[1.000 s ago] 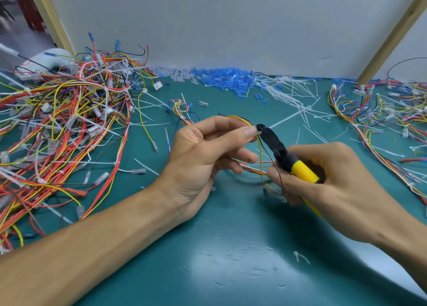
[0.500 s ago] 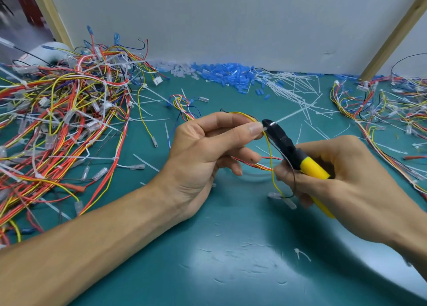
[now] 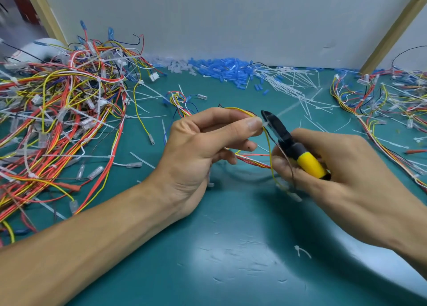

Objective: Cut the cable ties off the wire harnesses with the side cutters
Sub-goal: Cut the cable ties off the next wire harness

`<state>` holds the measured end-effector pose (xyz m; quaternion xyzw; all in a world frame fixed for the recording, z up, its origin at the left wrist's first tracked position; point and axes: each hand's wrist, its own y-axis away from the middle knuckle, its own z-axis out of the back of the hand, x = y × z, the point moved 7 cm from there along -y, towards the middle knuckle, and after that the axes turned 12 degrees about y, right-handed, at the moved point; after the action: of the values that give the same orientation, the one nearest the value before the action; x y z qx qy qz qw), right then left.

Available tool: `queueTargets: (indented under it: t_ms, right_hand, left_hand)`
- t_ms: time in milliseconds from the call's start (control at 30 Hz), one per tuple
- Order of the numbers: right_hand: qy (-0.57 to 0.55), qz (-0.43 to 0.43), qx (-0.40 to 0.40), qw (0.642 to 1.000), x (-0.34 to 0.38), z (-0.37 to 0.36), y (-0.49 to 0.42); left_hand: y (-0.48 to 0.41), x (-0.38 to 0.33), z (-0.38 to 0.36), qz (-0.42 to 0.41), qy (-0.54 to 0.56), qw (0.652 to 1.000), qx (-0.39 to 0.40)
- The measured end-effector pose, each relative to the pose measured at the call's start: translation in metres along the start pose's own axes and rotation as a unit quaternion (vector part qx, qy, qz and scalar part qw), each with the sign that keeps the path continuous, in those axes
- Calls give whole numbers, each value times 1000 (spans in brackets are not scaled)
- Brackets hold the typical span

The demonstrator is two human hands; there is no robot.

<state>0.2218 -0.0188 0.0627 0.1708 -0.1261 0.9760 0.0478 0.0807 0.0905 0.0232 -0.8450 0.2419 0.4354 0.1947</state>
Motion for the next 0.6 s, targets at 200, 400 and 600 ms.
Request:
queueTargets:
  t_ms: [200, 400, 600]
  right_hand:
    - [40, 14, -26, 999, 1, 3, 0]
    - [64, 23, -27, 997, 1, 4, 0]
    - [27, 8, -12, 1000, -2, 3, 1]
  left_hand:
    - [1, 1, -1, 5, 12, 1000, 6]
    - [0, 1, 0, 8, 9, 1000, 7]
    - [-1, 2, 1, 5, 5, 1000, 11]
